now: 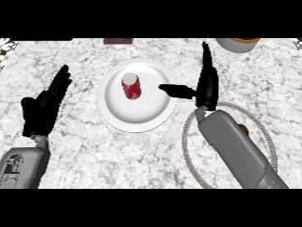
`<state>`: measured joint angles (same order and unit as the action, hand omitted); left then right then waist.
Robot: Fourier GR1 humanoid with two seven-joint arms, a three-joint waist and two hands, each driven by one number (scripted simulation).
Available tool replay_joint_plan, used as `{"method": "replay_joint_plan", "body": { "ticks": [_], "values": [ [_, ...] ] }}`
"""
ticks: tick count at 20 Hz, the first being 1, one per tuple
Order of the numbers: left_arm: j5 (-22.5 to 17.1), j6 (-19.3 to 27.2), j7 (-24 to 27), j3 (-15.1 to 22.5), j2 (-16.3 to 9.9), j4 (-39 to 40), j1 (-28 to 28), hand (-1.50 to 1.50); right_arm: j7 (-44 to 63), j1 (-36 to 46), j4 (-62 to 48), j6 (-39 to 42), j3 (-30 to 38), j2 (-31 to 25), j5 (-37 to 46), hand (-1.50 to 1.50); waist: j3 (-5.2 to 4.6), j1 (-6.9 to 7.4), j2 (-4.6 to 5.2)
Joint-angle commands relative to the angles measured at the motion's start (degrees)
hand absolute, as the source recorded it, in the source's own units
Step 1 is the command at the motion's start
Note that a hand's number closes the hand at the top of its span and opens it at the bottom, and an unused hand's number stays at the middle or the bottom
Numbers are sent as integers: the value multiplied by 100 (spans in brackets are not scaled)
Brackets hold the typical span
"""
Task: Pick the can from the placemat and place it in the plate
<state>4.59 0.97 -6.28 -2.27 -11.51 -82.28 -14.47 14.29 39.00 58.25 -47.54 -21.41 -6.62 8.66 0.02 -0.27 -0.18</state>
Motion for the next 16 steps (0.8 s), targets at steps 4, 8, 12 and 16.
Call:
{"method": "replay_joint_plan", "body": {
  "ticks": [4,8,12,16],
  "values": [
    [211,144,3,77,131,99,-75,0,-306,-1719,1996,767,188,-947,-316,-150,-2,-70,-7],
    [82,-86,0,-47,27,-73,84,0,-204,-1719,1961,1396,659,-1251,-306,-150,-3,16,8],
    [128,-51,218,-154,89,551,-307,0,-1632,-2292,1443,1802,1251,-1113,-845,-150,-1,16,23],
    [136,-113,159,-123,183,212,-19,0,-1299,-2235,1523,2147,1608,-1123,-627,-150,-2,28,19]
  ]
}}
